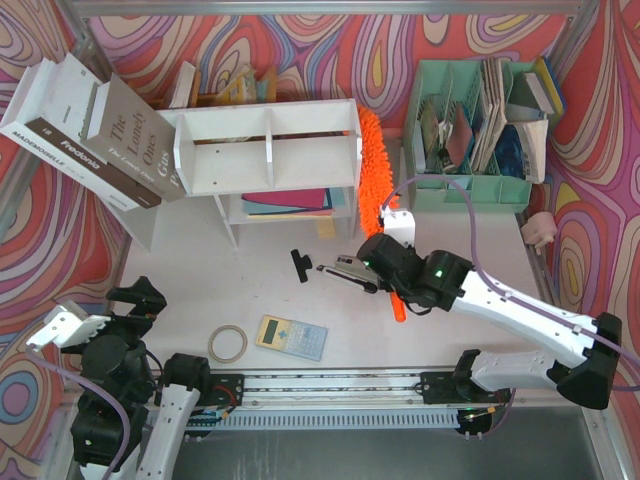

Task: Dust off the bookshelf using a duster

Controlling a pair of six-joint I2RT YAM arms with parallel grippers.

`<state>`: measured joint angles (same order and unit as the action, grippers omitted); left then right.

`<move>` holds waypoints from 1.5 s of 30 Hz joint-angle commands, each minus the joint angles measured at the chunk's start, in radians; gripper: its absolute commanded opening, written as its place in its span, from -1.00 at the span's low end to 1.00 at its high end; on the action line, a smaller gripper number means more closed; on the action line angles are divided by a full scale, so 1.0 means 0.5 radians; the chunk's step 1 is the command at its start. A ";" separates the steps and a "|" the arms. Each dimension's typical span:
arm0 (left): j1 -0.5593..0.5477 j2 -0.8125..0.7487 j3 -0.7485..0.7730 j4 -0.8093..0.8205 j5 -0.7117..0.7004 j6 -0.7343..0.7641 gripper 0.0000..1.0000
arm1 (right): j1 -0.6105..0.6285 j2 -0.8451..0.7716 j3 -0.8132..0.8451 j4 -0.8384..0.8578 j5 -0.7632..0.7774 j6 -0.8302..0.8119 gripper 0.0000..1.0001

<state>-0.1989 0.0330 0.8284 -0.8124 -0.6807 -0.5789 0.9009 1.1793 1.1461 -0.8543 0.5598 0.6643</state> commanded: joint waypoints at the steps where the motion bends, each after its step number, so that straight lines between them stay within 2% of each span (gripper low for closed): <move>1: 0.014 0.003 -0.022 0.042 0.009 0.029 0.97 | -0.011 -0.041 -0.201 0.260 -0.119 0.113 -1.00; 5: 0.014 -0.001 -0.021 0.041 0.009 0.029 0.97 | -0.011 -0.087 -0.433 0.455 -0.249 0.141 -1.00; 9: 0.014 -0.008 -0.022 0.042 0.009 0.029 0.97 | -0.011 -0.041 -0.493 0.448 -0.219 0.155 -1.00; 18: 0.014 0.002 -0.022 0.040 0.015 0.029 0.97 | -0.012 -0.202 -0.039 0.238 -0.005 -0.032 -1.00; 24: 0.014 0.005 -0.022 0.041 0.026 0.029 0.97 | -0.010 -0.271 0.109 0.208 -0.018 -0.084 -1.00; 31: 0.014 0.030 -0.025 0.051 0.032 0.035 0.97 | -0.011 -0.192 -0.107 0.279 -0.170 -0.008 -1.00; 40: 0.014 0.059 -0.028 0.063 0.047 0.041 0.97 | -0.011 -0.139 -0.591 0.464 -0.320 0.159 -1.00; 45: 0.014 0.069 -0.029 0.066 0.049 0.044 0.97 | -0.011 -0.095 -0.619 0.491 -0.275 0.148 -1.00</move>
<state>-0.1963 0.0559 0.8272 -0.8078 -0.6647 -0.5781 0.8936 1.1328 0.8127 -0.6930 0.3916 0.7303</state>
